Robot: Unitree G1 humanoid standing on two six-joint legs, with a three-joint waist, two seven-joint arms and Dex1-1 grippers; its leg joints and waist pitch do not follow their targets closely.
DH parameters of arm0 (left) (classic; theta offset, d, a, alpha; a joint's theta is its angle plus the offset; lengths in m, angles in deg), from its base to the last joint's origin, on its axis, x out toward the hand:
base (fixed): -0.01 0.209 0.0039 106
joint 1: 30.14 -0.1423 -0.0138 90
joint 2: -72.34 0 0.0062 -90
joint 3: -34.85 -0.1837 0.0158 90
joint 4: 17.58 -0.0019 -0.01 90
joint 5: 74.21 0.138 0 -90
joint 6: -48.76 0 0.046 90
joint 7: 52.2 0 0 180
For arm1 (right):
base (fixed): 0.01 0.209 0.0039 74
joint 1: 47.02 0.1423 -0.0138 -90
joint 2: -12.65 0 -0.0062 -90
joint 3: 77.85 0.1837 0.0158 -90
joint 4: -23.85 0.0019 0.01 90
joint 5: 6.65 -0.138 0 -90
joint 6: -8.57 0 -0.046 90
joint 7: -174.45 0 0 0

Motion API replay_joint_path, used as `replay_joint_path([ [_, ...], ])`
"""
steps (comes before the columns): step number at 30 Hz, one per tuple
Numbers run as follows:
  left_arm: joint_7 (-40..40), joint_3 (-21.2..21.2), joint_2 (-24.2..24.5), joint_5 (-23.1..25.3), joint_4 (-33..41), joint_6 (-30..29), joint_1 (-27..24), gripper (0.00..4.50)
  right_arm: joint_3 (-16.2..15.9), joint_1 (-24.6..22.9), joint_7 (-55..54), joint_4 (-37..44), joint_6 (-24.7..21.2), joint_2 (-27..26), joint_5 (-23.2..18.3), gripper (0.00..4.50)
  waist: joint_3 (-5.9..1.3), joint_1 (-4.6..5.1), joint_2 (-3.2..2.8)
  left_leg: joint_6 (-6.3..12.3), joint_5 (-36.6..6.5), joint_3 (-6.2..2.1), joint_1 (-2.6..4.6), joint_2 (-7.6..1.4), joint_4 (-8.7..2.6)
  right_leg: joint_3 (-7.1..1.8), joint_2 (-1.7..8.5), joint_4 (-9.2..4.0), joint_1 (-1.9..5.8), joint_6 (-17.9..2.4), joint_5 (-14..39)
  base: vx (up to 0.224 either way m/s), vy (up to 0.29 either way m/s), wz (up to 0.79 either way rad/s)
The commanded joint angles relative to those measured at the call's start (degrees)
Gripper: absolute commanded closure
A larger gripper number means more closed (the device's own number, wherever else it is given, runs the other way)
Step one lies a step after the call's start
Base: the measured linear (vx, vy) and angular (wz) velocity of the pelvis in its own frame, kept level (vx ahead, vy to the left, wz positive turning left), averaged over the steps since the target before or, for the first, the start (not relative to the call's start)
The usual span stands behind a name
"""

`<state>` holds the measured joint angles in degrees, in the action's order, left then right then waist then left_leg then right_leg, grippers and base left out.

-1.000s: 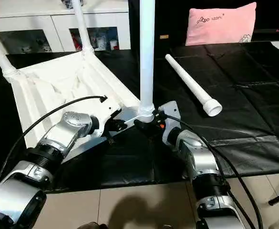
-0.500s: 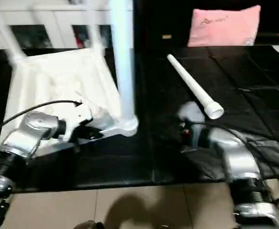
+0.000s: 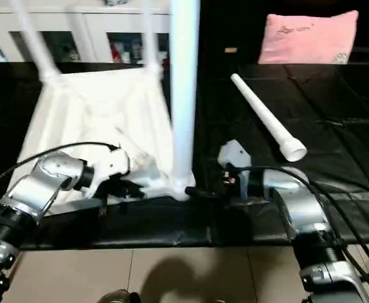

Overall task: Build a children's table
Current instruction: Rotate leg to tighten

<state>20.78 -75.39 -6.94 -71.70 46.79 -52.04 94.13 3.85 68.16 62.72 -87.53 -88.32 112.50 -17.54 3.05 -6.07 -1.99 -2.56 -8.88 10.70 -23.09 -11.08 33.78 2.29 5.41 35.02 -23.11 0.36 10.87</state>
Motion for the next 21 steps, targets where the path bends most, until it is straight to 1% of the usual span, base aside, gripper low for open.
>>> replay_joint_path([
  [1,2.5,-1.7,-0.4,-0.3,2.5,1.2,0.0,4.5,-0.7,0.2,1.8,0.6,0.5,0.0,-0.2,0.02,-4.22,0.34,0.45,2.92,-12.1,-0.32,1.81,-1.9,-3.68,-1.43,2.24,-3.37,2.34,-14.6,5.8,0.0,0.0,0.0],
  [2,2.5,-1.7,-0.4,-0.3,2.5,1.2,0.0,4.5,-0.8,0.3,1.9,0.6,0.6,-0.1,-0.2,0.02,-4.21,0.27,0.49,3.0,-12.0,-0.32,1.79,-1.89,-3.69,-1.42,2.28,-3.38,2.34,-14.5,5.8,0.0,0.0,0.0],
  [4,3.1,-2.4,-0.6,-0.1,3.4,1.1,-0.2,4.5,-1.8,1.1,2.6,-1.4,1.9,-0.5,0.7,0.28,-4.29,0.21,0.6,2.92,-11.8,-0.36,1.78,-1.9,-3.66,-1.42,2.33,-3.33,2.38,-14.5,5.9,0.0,0.0,0.0],
  [7,3.4,-2.7,-0.5,0.0,4.3,0.8,-0.4,4.5,-2.2,1.6,3.3,-2.4,2.4,-0.7,0.9,0.41,-4.27,0.05,0.65,2.94,-11.7,-0.34,1.82,-1.9,-3.6,-1.42,2.32,-3.36,2.34,-14.6,6.2,0.0,0.0,0.0],
  [8,3.7,-2.9,-0.4,-0.1,4.7,0.7,-0.5,4.5,-2.3,2.0,3.4,-3.0,2.5,-0.8,0.9,0.55,-4.31,0.05,0.72,3.06,-11.4,-0.33,1.78,-1.91,-3.57,-1.41,2.27,-3.27,2.38,-14.7,5.7,0.0,0.0,0.0],
  [9,3.8,-3.1,-0.3,-0.2,4.9,0.7,-0.5,4.5,-2.5,2.3,3.6,-3.3,2.6,-0.7,0.8,0.71,-4.31,0.01,0.7,3.23,-11.2,-0.34,1.76,-1.89,-3.55,-1.4,2.3,-3.23,2.38,-14.7,5.7,0.0,0.0,0.0],
  [11,3.9,-3.3,-0.1,-0.2,5.0,0.6,-0.5,4.5,-2.7,2.6,4.1,-3.8,2.9,-0.6,0.9,0.79,-4.27,0.05,0.66,3.21,-11.3,-0.31,1.78,-1.85,-3.54,-1.38,2.25,-3.3,2.33,-14.6,6.3,0.0,0.0,0.0],
  [13,4.1,-3.5,0.0,-0.2,5.1,0.7,-0.5,4.5,-2.8,2.9,4.6,-4.3,2.9,-0.5,0.9,1.09,-4.27,-0.01,0.67,3.18,-11.3,-0.32,1.81,-1.9,-3.52,-1.42,2.27,-3.26,2.32,-14.6,6.5,0.0,0.0,0.0],
  [16,4.4,-3.8,0.1,-0.1,5.2,0.8,-0.5,4.5,-2.9,3.2,5.3,-4.9,3.1,-0.3,0.7,1.33,-4.3,-0.04,0.7,3.2,-11.4,-0.31,1.73,-1.85,-3.47,-1.41,2.25,-3.24,2.39,-14.5,6.3,0.0,0.0,0.0],
  [17,4.5,-4.0,0.2,-0.1,5.3,0.8,-0.5,4.5,-2.9,3.3,5.9,-5.1,3.3,-0.2,0.6,1.33,-4.31,-0.04,0.7,3.21,-11.3,-0.31,1.74,-1.82,-3.45,-1.4,2.25,-3.24,2.4,-14.5,6.4,0.0,0.0,0.0],
  [18,4.5,-4.0,0.2,-0.1,5.4,0.8,-0.5,4.5,-2.9,3.3,6.0,-5.2,3.3,-0.2,0.6,1.53,-4.3,-0.03,0.71,3.23,-11.3,-0.32,1.72,-1.82,-3.47,-1.38,2.25,-3.24,2.41,-14.5,6.4,0.0,0.0,0.0],
  [21,4.7,-4.1,0.2,0.1,5.2,1.0,-0.5,4.5,-3.2,3.2,7.0,-5.3,3.4,0.0,0.3,1.72,-4.4,-0.07,0.68,3.42,-10.7,-0.31,1.77,-1.83,-3.37,-1.39,2.22,-3.18,2.41,-14.7,5.8,0.0,0.0,0.0],
])
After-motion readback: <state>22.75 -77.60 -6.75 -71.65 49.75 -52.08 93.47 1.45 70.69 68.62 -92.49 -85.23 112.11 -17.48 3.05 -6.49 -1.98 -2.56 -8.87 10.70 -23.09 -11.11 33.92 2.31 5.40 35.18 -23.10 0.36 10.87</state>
